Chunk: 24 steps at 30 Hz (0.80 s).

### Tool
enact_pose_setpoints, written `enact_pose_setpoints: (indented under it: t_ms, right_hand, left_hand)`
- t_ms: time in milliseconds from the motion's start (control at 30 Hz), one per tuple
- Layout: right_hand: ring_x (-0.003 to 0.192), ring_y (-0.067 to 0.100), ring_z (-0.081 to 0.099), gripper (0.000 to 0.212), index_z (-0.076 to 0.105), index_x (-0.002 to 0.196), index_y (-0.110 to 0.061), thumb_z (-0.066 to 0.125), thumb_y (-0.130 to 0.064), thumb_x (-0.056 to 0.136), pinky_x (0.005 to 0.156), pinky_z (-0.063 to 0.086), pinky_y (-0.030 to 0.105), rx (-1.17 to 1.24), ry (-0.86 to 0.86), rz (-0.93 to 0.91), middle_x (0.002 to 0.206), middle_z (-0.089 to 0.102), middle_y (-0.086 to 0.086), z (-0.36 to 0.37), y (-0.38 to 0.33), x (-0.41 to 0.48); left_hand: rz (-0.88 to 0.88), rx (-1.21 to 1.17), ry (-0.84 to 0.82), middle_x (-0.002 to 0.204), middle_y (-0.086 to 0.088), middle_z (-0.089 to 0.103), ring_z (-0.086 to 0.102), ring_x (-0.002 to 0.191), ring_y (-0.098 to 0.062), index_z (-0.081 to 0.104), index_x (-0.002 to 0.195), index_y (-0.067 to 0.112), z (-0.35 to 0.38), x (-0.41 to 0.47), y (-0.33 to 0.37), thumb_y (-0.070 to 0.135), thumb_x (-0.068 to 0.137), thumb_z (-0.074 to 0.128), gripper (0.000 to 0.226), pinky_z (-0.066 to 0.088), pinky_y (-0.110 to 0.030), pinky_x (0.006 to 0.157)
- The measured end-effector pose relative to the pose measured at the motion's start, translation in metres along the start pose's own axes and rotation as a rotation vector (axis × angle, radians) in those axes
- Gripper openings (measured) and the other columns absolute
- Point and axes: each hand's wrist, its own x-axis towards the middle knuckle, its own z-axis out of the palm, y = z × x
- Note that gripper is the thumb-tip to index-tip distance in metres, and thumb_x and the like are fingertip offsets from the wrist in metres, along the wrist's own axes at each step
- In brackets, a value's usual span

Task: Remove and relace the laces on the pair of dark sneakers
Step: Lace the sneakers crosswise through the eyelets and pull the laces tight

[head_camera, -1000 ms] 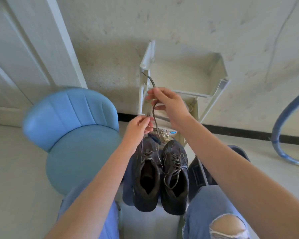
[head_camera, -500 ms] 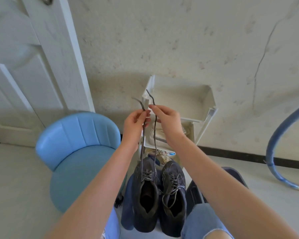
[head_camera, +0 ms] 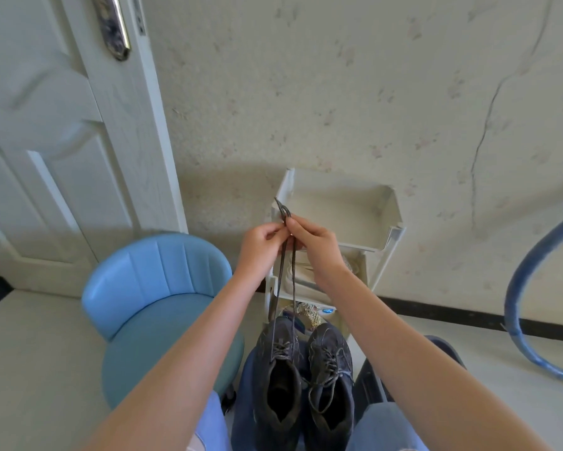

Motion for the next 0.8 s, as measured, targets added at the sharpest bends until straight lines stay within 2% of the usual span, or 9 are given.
enact_pose_setpoints:
  t_ms: [67, 133, 233, 367, 433, 500, 633, 733, 800]
  right_hand:
    - [0.066, 0.005, 0.066, 0.024, 0.066, 0.114, 0.001, 0.058, -0.010, 0.094, 0.059, 0.049, 0.014, 0.023, -0.006, 0.005, 0.087, 0.069, 0.007, 0.000, -0.002, 0.001]
    - [0.068, 0.009, 0.066, 0.024, 0.067, 0.111, 0.003, 0.059, -0.011, 0.093, 0.060, 0.050, 0.016, 0.041, -0.004, 0.012, 0.087, 0.069, 0.009, 0.001, -0.001, 0.004]
    - [0.077, 0.017, 0.060, 0.024, 0.069, 0.110, -0.001, 0.064, -0.014, 0.091, 0.065, 0.048, 0.019, 0.021, 0.007, 0.023, 0.091, 0.065, 0.013, 0.000, 0.004, 0.008]
    - [0.075, 0.008, 0.062, 0.024, 0.069, 0.111, -0.001, 0.063, -0.011, 0.091, 0.069, 0.050, 0.018, -0.003, -0.006, 0.005, 0.091, 0.067, 0.009, -0.003, 0.001, 0.009]
    - [0.082, 0.010, 0.065, 0.023, 0.069, 0.110, -0.001, 0.063, -0.011, 0.090, 0.074, 0.052, 0.024, -0.032, -0.029, -0.018, 0.094, 0.070, 0.009, -0.004, -0.002, 0.010]
    - [0.079, 0.015, 0.065, 0.023, 0.070, 0.108, 0.001, 0.064, -0.011, 0.090, 0.069, 0.053, 0.028, -0.049, -0.042, -0.044, 0.092, 0.070, 0.011, -0.005, -0.006, 0.012]
    - [0.066, 0.011, 0.066, 0.022, 0.069, 0.108, 0.004, 0.062, -0.009, 0.091, 0.061, 0.054, 0.022, -0.059, -0.051, -0.057, 0.083, 0.070, 0.009, -0.003, -0.013, 0.011]
    - [0.078, 0.023, 0.067, 0.023, 0.069, 0.109, 0.000, 0.061, -0.012, 0.092, 0.079, 0.057, 0.030, -0.031, -0.069, -0.061, 0.090, 0.071, 0.013, -0.002, -0.010, 0.012]
    - [0.083, 0.022, 0.065, 0.019, 0.071, 0.106, -0.005, 0.062, -0.013, 0.092, 0.086, 0.055, 0.031, -0.023, -0.078, -0.053, 0.093, 0.067, 0.016, -0.002, -0.008, 0.013]
  left_hand:
    - [-0.001, 0.002, -0.039, 0.085, -0.010, 0.073, 0.071, 0.084, -0.022, 0.071, 0.086, 0.020, -0.002, 0.000, 0.004, 0.019, 0.096, 0.052, 0.021, 0.055, -0.035, 0.087]
    - [-0.014, -0.029, -0.069, 0.086, -0.011, 0.073, 0.071, 0.083, -0.024, 0.071, 0.093, 0.016, -0.003, 0.002, 0.006, 0.017, 0.097, 0.051, 0.020, 0.055, -0.035, 0.085]
    - [-0.037, -0.051, -0.095, 0.078, -0.003, 0.071, 0.070, 0.071, -0.014, 0.069, 0.101, 0.011, -0.006, 0.004, 0.008, 0.016, 0.097, 0.052, 0.018, 0.056, -0.028, 0.078]
    - [-0.047, -0.008, -0.118, 0.071, 0.000, 0.065, 0.065, 0.068, -0.013, 0.066, 0.096, 0.012, -0.006, 0.004, 0.012, 0.017, 0.097, 0.050, 0.016, 0.055, -0.023, 0.071]
    - [-0.062, -0.006, -0.130, 0.070, -0.002, 0.063, 0.063, 0.068, -0.015, 0.065, 0.095, 0.011, -0.006, 0.004, 0.013, 0.018, 0.098, 0.050, 0.017, 0.054, -0.027, 0.073]
    - [-0.065, 0.014, -0.157, 0.069, -0.004, 0.062, 0.062, 0.067, -0.017, 0.065, 0.094, 0.009, -0.006, 0.005, 0.014, 0.019, 0.098, 0.049, 0.019, 0.053, -0.028, 0.073]
    - [-0.070, -0.035, -0.177, 0.084, -0.001, 0.070, 0.068, 0.082, -0.011, 0.065, 0.097, 0.019, -0.006, 0.003, 0.018, 0.021, 0.099, 0.048, 0.017, 0.052, -0.025, 0.084]
    - [-0.039, -0.081, -0.169, 0.093, 0.006, 0.070, 0.068, 0.087, -0.001, 0.064, 0.108, 0.021, -0.008, 0.004, 0.020, 0.020, 0.098, 0.049, 0.019, 0.052, -0.018, 0.085]
    - [-0.026, -0.076, -0.163, 0.088, 0.005, 0.070, 0.068, 0.081, -0.001, 0.064, 0.112, 0.014, -0.009, 0.001, 0.021, 0.018, 0.099, 0.047, 0.022, 0.053, -0.018, 0.083]
